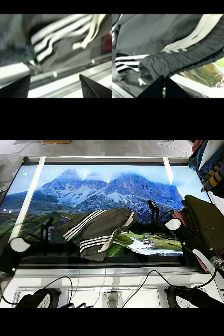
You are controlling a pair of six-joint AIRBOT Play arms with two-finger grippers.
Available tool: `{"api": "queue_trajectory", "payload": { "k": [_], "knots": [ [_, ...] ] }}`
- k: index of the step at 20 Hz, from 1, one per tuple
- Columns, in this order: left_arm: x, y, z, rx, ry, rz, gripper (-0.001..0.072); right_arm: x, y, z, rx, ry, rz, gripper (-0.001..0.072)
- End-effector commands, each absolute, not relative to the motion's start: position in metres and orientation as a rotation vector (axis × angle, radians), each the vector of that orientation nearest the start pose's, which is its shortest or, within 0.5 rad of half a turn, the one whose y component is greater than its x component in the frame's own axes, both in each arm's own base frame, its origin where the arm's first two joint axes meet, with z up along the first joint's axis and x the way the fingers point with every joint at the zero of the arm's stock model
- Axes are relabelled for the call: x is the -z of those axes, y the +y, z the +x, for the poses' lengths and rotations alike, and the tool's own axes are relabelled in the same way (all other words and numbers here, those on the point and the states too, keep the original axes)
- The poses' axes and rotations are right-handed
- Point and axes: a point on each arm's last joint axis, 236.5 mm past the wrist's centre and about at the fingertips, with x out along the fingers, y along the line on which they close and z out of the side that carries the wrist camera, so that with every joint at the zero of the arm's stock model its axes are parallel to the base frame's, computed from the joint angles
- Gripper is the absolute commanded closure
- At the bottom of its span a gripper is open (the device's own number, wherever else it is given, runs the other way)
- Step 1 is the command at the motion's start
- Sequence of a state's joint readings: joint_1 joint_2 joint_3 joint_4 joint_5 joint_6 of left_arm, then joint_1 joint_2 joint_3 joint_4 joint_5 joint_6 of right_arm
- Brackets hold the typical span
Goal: Fold the clothes and pants, and hang the long-sleeved shirts on hangers.
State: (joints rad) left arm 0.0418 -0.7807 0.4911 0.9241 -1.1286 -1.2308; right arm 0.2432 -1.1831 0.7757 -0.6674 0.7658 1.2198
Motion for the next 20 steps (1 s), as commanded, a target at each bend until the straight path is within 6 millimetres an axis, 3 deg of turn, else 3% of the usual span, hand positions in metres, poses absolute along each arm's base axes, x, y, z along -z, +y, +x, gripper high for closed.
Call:
{"api": "queue_trajectory", "payload": {
  "k": [1, 4, 6, 7, 12, 14, 16, 17, 18, 20],
  "knots": [
    [0.065, -0.127, 0.200, 0.467, 1.332, -0.385, 0.0023, 0.003, 0.218, 0.341, -0.566, 1.092, 0.499, 0.0695],
    [0.070, -0.141, 0.209, 0.496, 1.266, -0.297, 0.0026, 0.003, 0.218, 0.341, -0.566, 1.092, 0.499, 0.0695],
    [0.078, -0.150, 0.214, 0.509, 1.248, -0.241, 0.0129, 0.003, 0.218, 0.340, -0.566, 1.093, 0.499, 0.0695],
    [0.085, -0.154, 0.216, 0.508, 1.252, -0.228, 0.0129, 0.003, 0.218, 0.340, -0.567, 1.093, 0.500, 0.0695],
    [0.127, -0.148, 0.219, 0.426, 1.364, -0.246, 0.0130, 0.004, 0.221, 0.332, -0.588, 1.123, 0.499, 0.0695],
    [0.134, -0.148, 0.222, 0.410, 1.396, -0.258, 0.0147, 0.004, 0.222, 0.330, -0.598, 1.133, 0.498, 0.0695],
    [0.131, -0.151, 0.234, 0.413, 1.389, -0.257, 0.0285, 0.003, 0.222, 0.330, -0.600, 1.132, 0.498, 0.0695],
    [0.127, -0.153, 0.241, 0.418, 1.376, -0.256, 0.0445, 0.003, 0.222, 0.330, -0.600, 1.132, 0.498, 0.0695],
    [0.123, -0.154, 0.247, 0.427, 1.363, -0.245, 0.0679, 0.003, 0.222, 0.330, -0.600, 1.132, 0.498, 0.0695],
    [0.113, -0.151, 0.258, 0.453, 1.342, -0.165, 0.0702, 0.002, 0.222, 0.330, -0.600, 1.130, 0.498, 0.0695]
  ]
}}
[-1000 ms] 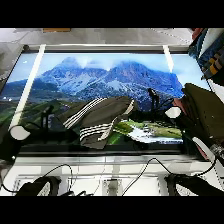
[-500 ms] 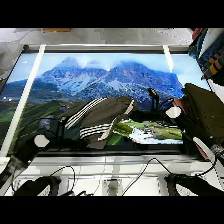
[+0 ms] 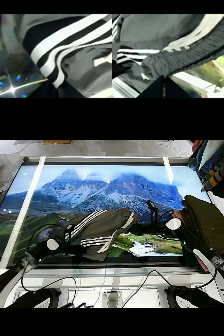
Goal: Fold the clothes and pants, and hang the long-sleeved shirts on hangers.
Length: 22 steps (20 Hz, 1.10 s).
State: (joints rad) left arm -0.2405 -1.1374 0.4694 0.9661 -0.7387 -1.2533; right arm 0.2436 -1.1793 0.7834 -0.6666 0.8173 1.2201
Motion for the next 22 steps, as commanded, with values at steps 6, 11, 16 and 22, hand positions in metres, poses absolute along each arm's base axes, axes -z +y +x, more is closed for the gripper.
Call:
{"api": "queue_trajectory", "payload": {
  "k": [6, 11, 16, 22],
  "knots": [
    [0.007, -0.057, 0.343, 0.309, 1.143, 0.489, 0.0703, -0.067, 0.217, 0.377, -0.614, 0.957, 0.355, 0.0696],
    [-0.178, 0.011, 0.409, 0.004, 0.693, 0.821, 0.0702, -0.147, 0.190, 0.411, -0.543, 0.810, 0.144, 0.0696],
    [-0.299, 0.012, 0.394, -0.076, 0.323, 0.957, 0.0701, -0.237, 0.185, 0.407, -0.568, 0.668, 0.055, 0.0696],
    [-0.366, 0.010, 0.339, -0.106, 0.119, 0.864, 0.0701, -0.325, 0.170, 0.353, -0.580, 0.484, 0.010, 0.0696]
  ]
}}
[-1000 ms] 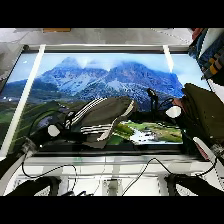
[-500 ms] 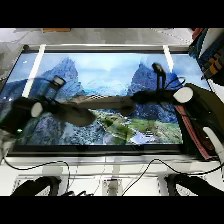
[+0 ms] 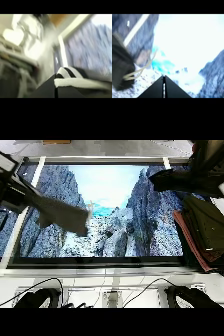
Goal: Fold the clothes and pants, and hang the long-sleeved shirts on hangers.
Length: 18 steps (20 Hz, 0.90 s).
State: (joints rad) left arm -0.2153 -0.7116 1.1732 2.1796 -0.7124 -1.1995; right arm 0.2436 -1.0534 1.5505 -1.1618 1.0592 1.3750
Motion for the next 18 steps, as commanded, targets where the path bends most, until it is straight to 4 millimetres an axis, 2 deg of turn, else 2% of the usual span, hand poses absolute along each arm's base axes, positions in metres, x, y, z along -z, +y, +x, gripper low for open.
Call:
{"api": "queue_trajectory", "payload": {
  "k": [1, 4, 6, 8, 9, 11, 13, 14, 15, 16, 18],
  "knots": [
    [-0.360, 0.010, 0.332, -0.089, 0.144, 0.825, 0.0701, -0.318, 0.169, 0.344, -0.588, 0.524, -0.005, 0.0697],
    [-0.321, 0.006, 0.326, -0.016, 0.292, 0.732, 0.0701, -0.270, 0.168, 0.325, -0.617, 0.727, -0.047, 0.0696],
    [-0.307, -0.011, 0.335, 0.049, 0.307, 0.682, 0.0702, -0.245, 0.161, 0.331, -0.585, 0.782, -0.066, 0.0696],
    [-0.318, -0.044, 0.355, 0.128, 0.202, 0.617, 0.0703, -0.229, 0.146, 0.349, -0.509, 0.786, -0.110, 0.0696],
    [-0.335, -0.067, 0.365, 0.174, 0.101, 0.582, 0.0704, -0.225, 0.138, 0.359, -0.471, 0.780, -0.136, 0.0696],
    [-0.382, -0.119, 0.375, 0.252, -0.166, 0.531, 0.0705, -0.223, 0.129, 0.374, -0.423, 0.755, -0.164, 0.0696],
    [-0.427, -0.170, 0.370, 0.321, -0.440, 0.478, 0.0706, -0.226, 0.122, 0.383, -0.392, 0.726, -0.183, 0.0696],
    [-0.437, -0.189, 0.367, 0.351, -0.513, 0.455, 0.0706, -0.228, 0.118, 0.387, -0.373, 0.712, -0.196, 0.0696],
    [-0.437, -0.205, 0.371, 0.380, -0.525, 0.448, 0.0706, -0.230, 0.111, 0.389, -0.342, 0.705, -0.200, 0.0695],
    [-0.428, -0.215, 0.378, 0.401, -0.498, 0.452, 0.0706, -0.230, 0.104, 0.391, -0.316, 0.705, -0.202, 0.0695],
    [-0.401, -0.221, 0.394, 0.419, -0.405, 0.478, 0.0706, -0.228, 0.085, 0.394, -0.266, 0.723, -0.175, 0.0696]
  ]
}}
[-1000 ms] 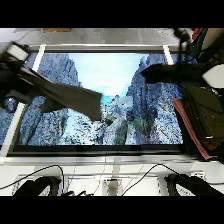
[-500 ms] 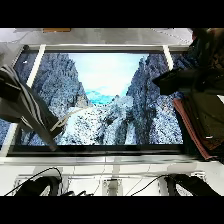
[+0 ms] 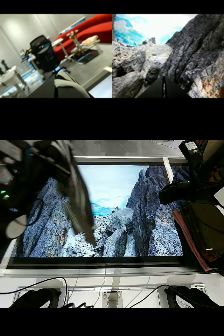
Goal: Fold the clothes and pants, and hang the long-sleeved shirts on hangers.
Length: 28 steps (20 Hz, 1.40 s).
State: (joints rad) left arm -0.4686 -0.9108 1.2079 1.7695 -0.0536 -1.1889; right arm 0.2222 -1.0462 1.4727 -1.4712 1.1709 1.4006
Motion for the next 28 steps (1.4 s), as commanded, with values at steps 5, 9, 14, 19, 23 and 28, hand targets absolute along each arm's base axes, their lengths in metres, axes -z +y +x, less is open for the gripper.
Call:
{"api": "queue_trajectory", "payload": {
  "k": [5, 9, 14, 19, 23, 28],
  "knots": [
    [-0.240, -0.163, 0.419, 0.402, 0.281, 0.577, 0.0706, -0.183, 0.044, 0.386, -0.185, 0.893, -0.110, 0.0696],
    [-0.076, -0.100, 0.393, 0.326, 0.731, 0.510, 0.0707, -0.067, 0.105, 0.344, -0.375, 1.166, 0.165, 0.0697],
    [0.031, -0.072, 0.336, 0.310, 0.994, 0.487, 0.0705, 0.009, 0.188, 0.303, -0.467, 1.244, 0.576, 0.0610],
    [0.025, -0.063, 0.348, 0.240, 0.948, 0.459, 0.0704, 0.027, 0.258, 0.295, -0.508, 1.234, 0.639, 0.0257],
    [0.025, -0.063, 0.349, 0.234, 0.949, 0.451, 0.0703, 0.054, 0.306, 0.288, -0.526, 1.398, 0.758, 0.0190],
    [0.024, -0.063, 0.350, 0.235, 0.940, 0.449, 0.0703, 0.075, 0.357, 0.309, -0.519, 1.504, 0.766, 0.0180]
  ]
}}
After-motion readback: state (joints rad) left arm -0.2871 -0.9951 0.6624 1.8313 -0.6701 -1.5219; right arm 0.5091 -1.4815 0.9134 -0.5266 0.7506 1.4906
